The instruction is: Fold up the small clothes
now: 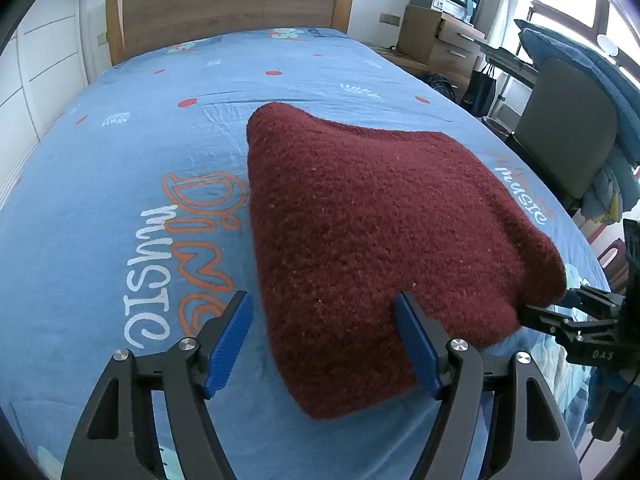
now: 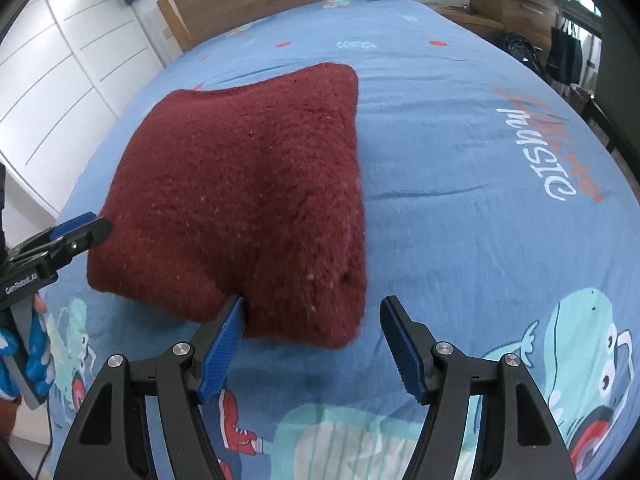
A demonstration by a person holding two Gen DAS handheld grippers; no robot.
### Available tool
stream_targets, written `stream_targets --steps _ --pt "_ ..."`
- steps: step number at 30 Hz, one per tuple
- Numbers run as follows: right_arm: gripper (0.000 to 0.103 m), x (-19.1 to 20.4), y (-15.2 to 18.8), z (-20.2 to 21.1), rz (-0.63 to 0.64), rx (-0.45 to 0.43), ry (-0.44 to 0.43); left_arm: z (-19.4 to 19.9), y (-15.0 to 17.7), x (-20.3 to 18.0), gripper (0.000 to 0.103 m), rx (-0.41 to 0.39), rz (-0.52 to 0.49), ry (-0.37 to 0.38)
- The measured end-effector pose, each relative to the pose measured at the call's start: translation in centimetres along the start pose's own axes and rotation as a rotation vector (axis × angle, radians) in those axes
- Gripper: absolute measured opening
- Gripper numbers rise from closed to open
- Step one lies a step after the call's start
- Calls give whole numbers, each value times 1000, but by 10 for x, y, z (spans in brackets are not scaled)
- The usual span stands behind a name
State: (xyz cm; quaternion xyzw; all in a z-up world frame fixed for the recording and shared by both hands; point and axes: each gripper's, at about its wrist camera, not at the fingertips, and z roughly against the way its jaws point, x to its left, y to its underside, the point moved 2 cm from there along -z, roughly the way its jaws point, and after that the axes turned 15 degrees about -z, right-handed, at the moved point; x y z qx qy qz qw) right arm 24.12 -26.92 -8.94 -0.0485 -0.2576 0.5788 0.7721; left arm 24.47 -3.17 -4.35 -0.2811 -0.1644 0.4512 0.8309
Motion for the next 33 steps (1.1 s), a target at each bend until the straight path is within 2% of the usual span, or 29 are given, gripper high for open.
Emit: stream_targets --steps 12,21,33 --pt "71 -10 4 18 3 -16 10 2 4 -2 76 -5 -7 -18" --pt "71 -19 -12 37 -34 -70 -4 1 4 -2 78 -10 -13 -20" --pt "71 -9 -38 50 -72 -122 -54 -1 3 -1 82 -14 -22 -26"
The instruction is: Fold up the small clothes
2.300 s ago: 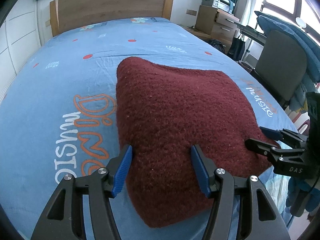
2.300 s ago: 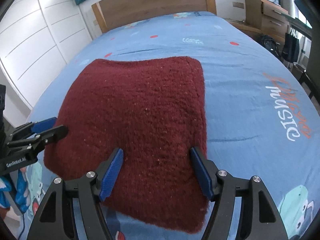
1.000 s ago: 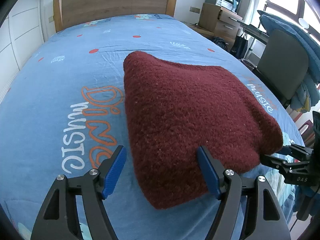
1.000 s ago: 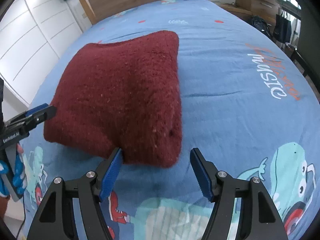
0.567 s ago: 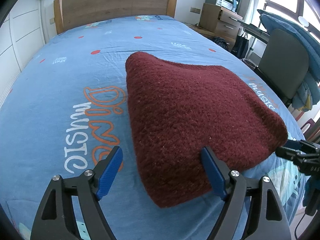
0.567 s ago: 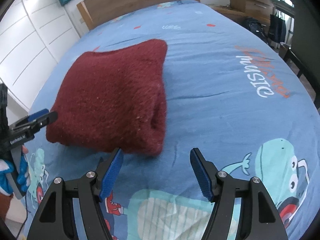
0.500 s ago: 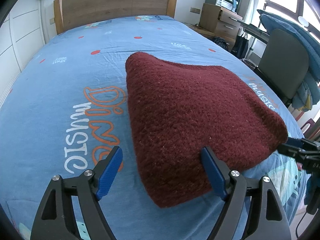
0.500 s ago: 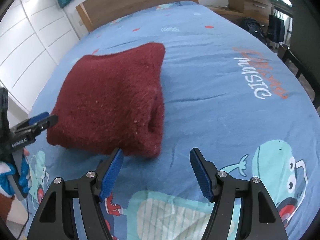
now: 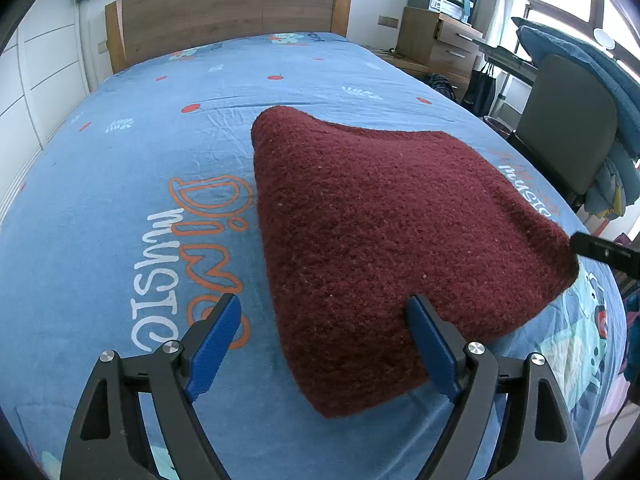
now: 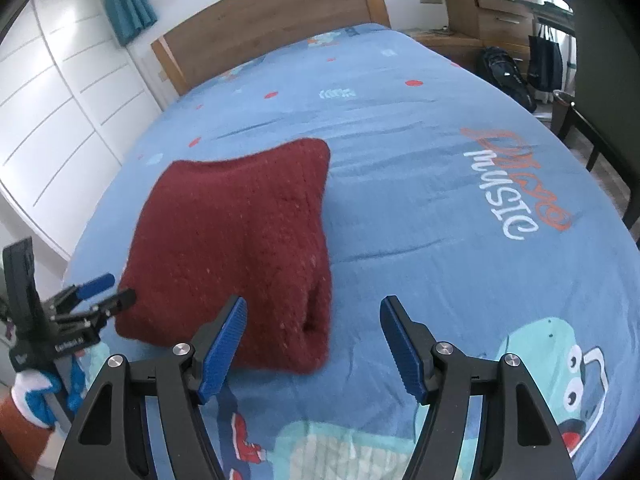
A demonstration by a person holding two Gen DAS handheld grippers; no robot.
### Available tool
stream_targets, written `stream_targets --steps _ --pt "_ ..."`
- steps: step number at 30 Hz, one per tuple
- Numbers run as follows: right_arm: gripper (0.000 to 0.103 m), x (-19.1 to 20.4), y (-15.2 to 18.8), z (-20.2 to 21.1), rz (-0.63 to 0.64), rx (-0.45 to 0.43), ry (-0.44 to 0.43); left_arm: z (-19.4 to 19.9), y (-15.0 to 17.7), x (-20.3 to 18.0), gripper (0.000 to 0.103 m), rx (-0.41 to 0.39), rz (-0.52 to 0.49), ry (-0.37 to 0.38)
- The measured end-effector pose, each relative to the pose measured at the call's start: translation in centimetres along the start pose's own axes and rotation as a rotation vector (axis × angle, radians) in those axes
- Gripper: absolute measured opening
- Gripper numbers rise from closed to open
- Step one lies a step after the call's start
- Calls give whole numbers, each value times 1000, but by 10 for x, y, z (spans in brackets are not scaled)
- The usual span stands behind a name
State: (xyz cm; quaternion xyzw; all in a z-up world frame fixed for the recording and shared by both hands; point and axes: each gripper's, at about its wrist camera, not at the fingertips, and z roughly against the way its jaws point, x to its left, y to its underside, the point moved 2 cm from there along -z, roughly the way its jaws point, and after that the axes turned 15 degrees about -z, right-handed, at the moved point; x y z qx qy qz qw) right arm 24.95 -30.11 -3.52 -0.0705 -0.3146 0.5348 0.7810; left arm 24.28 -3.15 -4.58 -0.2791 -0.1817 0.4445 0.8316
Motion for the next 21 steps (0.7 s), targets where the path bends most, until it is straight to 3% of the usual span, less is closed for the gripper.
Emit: stream_targets --steps 7,15,21 --pt "74 10 -11 -7 -14 1 -29 2 0 7 84 -9 25 25" --pt "81 18 -26 -22 -17 19 -46 2 -13 52 84 -32 235 159" --pt "83 13 -30 -43 -63 78 -77 -16 -20 55 85 -4 269 254"
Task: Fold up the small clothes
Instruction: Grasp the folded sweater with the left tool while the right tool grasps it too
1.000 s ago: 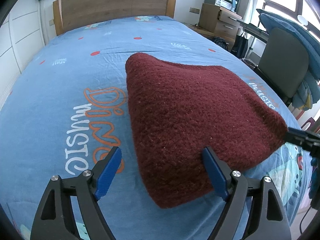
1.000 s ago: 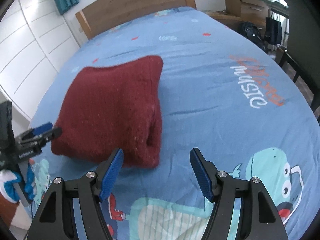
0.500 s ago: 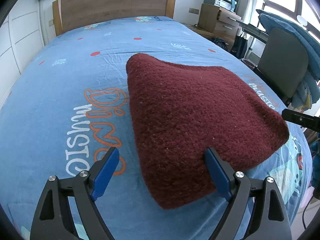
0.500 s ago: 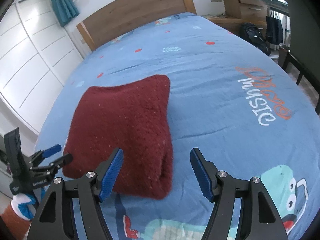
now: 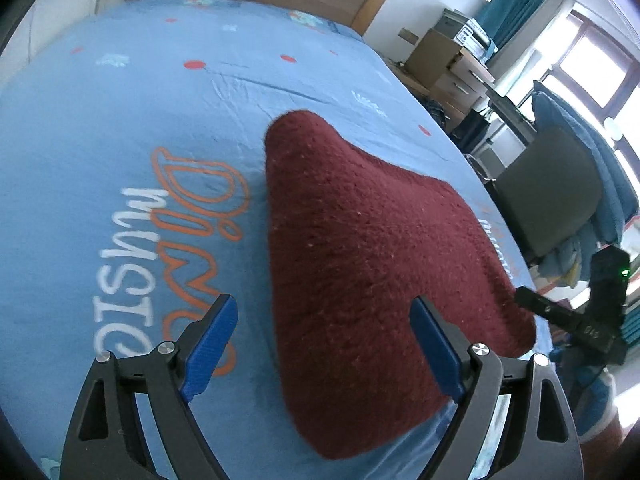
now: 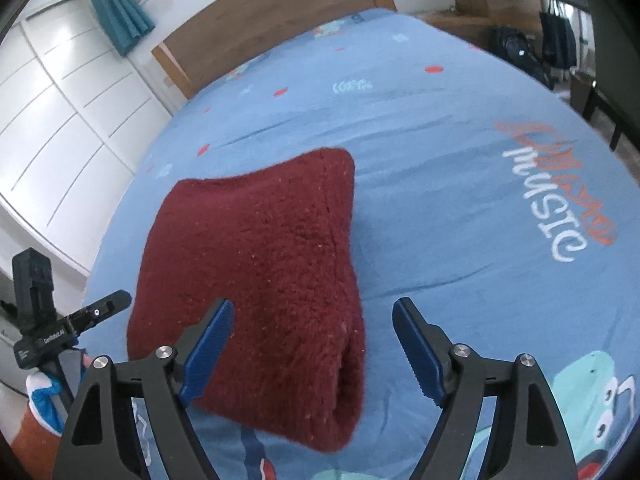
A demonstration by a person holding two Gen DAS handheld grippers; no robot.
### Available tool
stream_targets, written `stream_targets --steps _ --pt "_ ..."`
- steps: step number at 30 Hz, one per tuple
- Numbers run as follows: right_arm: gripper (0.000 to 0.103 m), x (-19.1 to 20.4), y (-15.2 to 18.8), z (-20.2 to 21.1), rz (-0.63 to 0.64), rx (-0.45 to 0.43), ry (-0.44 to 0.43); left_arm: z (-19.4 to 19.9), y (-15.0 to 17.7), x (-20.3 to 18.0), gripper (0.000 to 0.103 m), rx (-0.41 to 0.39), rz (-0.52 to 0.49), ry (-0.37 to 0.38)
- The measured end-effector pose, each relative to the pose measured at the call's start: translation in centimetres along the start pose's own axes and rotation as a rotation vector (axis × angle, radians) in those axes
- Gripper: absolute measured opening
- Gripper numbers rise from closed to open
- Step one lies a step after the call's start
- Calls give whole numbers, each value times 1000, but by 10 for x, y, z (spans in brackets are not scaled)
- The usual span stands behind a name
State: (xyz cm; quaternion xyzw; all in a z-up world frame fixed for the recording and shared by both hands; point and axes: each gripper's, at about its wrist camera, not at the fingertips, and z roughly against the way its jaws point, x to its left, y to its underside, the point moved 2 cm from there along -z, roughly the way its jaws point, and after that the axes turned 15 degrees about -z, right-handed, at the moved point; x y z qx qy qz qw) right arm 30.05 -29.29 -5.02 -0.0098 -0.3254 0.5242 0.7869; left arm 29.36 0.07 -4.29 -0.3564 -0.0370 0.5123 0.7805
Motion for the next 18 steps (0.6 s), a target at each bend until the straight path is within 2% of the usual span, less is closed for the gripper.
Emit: stream_targets --steps 9,18 --pt "83 -12 9 -43 -30 142 -35 -26 5 13 88 55 123 160" --pt "86 -35 9 -72 -209 239 -212 -28 3 45 89 49 238 302"
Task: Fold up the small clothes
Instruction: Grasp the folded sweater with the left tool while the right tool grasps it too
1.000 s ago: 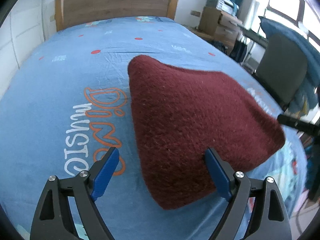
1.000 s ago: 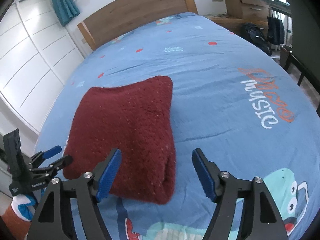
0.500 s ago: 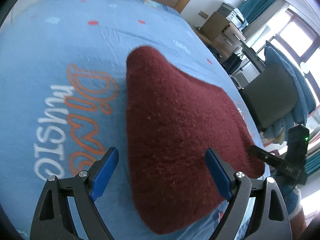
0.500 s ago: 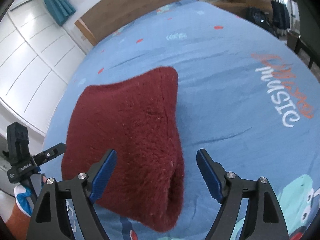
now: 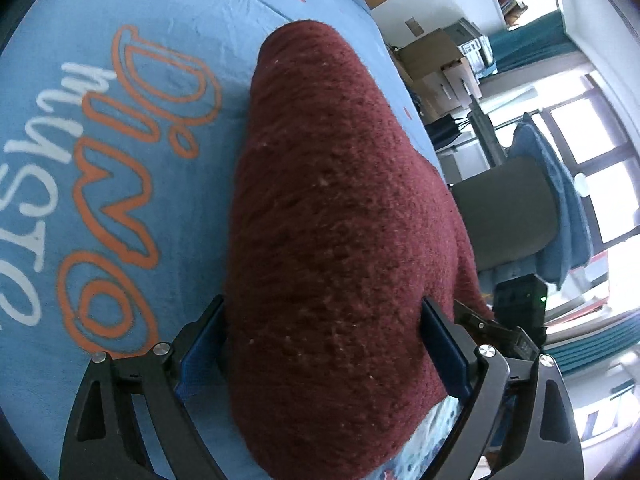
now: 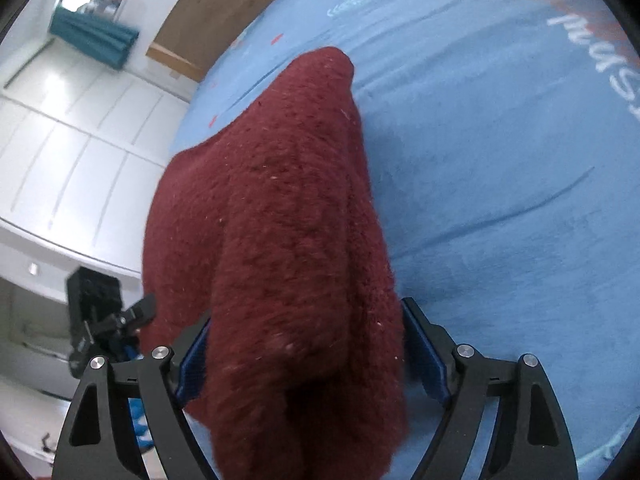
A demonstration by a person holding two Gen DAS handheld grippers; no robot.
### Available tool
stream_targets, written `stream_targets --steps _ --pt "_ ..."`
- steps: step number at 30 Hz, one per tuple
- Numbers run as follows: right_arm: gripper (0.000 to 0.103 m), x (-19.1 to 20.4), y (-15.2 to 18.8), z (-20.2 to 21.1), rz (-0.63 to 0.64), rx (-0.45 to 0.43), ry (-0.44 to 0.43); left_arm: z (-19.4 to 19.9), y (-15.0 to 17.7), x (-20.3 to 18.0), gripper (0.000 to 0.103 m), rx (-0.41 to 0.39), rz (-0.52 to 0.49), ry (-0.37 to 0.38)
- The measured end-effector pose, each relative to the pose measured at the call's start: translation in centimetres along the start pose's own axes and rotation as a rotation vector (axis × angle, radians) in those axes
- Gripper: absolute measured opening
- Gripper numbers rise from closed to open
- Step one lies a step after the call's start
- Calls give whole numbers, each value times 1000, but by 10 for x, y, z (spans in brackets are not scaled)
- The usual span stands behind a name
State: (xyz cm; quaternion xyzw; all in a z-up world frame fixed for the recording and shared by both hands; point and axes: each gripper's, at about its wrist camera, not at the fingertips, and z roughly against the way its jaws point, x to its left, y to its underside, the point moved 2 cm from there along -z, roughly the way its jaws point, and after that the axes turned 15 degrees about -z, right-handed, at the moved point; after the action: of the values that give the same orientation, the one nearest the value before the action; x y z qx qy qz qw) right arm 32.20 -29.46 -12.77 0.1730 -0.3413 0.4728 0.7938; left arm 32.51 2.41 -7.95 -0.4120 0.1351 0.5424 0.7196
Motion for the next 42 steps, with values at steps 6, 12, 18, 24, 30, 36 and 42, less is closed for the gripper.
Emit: stream_targets --steps 6,12,18,24,30,36,42 --pt "87 -2 0 -3 15 20 -31 8 -2 8 76 -16 11 55" --pt "67 4 1 -5 -1 29 -68 17 -10 18 60 -41 53 133" --pt "54 26 6 11 11 -30 -146 58 -26 24 56 -91 44 149" --pt "53 81 18 17 107 -46 -217 112 -33 32 55 -155 17 116" --pt "53 117 35 -9 164 -11 -235 143 -20 57 56 -179 40 45" --pt "55 102 55 -63 122 67 -143 133 14 105 69 -100 138 -43" --pt "65 74 59 -57 81 81 -120 150 22 96 78 -96 91 -93"
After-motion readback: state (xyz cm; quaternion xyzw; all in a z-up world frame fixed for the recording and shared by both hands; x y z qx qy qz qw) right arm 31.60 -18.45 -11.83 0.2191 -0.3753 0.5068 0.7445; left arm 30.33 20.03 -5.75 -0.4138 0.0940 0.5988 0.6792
